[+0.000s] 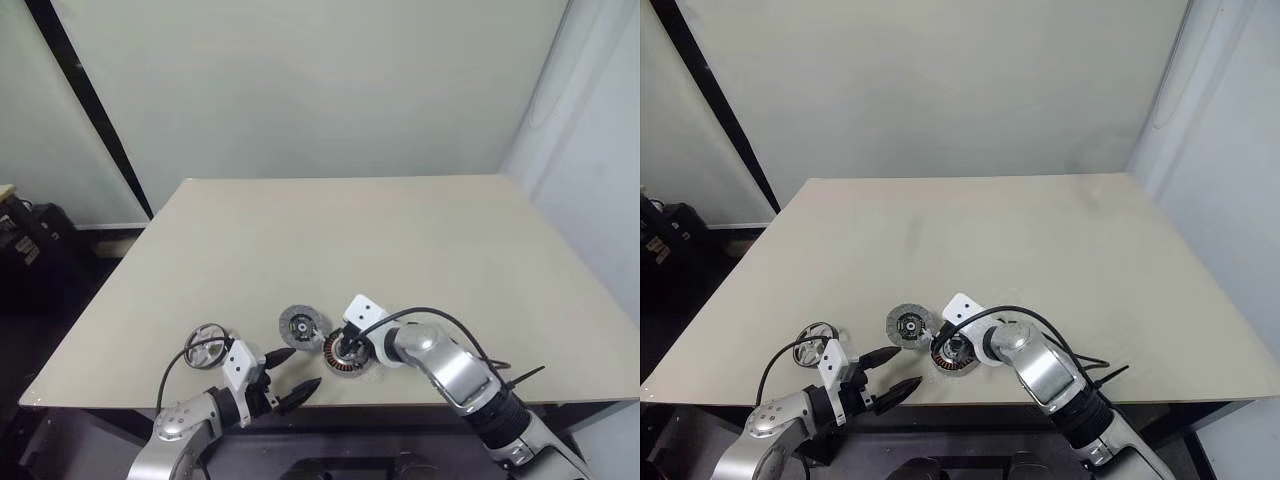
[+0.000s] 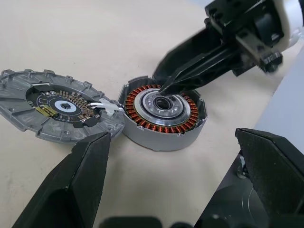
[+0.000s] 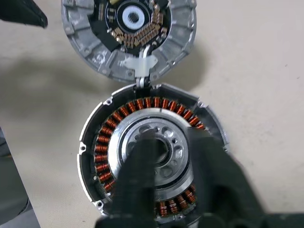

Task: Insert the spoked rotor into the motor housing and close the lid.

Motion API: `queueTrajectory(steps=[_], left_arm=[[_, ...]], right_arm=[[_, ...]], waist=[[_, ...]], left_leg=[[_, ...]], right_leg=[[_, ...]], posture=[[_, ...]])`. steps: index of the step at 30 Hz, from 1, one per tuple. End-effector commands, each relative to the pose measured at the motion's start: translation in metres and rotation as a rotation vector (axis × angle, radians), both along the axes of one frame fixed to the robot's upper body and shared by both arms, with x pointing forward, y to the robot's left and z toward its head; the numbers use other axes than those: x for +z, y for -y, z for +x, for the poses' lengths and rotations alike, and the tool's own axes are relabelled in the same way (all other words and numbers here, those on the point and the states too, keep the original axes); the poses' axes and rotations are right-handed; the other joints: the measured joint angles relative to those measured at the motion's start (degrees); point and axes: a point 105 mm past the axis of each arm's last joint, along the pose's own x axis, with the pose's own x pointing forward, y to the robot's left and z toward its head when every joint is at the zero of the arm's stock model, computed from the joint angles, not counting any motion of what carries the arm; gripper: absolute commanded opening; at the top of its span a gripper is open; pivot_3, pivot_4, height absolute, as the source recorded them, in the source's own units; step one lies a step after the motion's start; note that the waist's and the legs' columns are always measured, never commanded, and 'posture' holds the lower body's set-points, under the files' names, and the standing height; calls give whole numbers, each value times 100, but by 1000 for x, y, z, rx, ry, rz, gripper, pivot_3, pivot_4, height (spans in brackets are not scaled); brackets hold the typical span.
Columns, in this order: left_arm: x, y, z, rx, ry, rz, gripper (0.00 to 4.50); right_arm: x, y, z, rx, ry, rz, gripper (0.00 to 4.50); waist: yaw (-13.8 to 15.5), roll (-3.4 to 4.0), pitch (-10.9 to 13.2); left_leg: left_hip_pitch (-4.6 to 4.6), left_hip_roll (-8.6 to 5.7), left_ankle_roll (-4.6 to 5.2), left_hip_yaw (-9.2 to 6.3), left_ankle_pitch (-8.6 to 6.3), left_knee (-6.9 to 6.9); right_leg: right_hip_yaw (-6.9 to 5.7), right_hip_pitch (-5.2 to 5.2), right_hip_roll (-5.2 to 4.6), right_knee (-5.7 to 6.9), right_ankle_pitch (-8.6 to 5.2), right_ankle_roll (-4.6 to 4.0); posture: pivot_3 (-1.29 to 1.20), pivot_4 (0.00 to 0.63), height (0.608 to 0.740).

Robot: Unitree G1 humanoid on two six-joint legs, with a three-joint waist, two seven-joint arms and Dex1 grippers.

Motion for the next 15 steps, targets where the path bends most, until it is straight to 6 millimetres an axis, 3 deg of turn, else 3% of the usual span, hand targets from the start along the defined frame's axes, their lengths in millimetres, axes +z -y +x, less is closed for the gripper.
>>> queueTrajectory(steps=[1, 7, 15], left_arm=[[6, 1, 1, -12, 32, 4, 4500], [6, 1, 1, -10, 34, 4, 4500], [6, 2, 0, -13, 29, 3, 4500]], right_arm=[[0, -5, 5, -11, 29, 15, 31], [-14, -4, 5, -28, 12, -10, 31], [-2, 0, 7, -30, 32, 5, 31]], waist=[[0, 0, 0], [-58, 0, -2], [-106, 0, -2]], left_leg=[[0, 0, 0, 0, 0, 0], [13, 8, -1, 3, 0, 2], [9, 8, -2, 3, 1, 10]], right_leg=[[0, 0, 0, 0, 0, 0], [0, 10, 5, 1, 0, -1], [1, 8, 6, 1, -1, -1]], posture=[[0, 0, 740], [0, 0, 740], [0, 0, 740]])
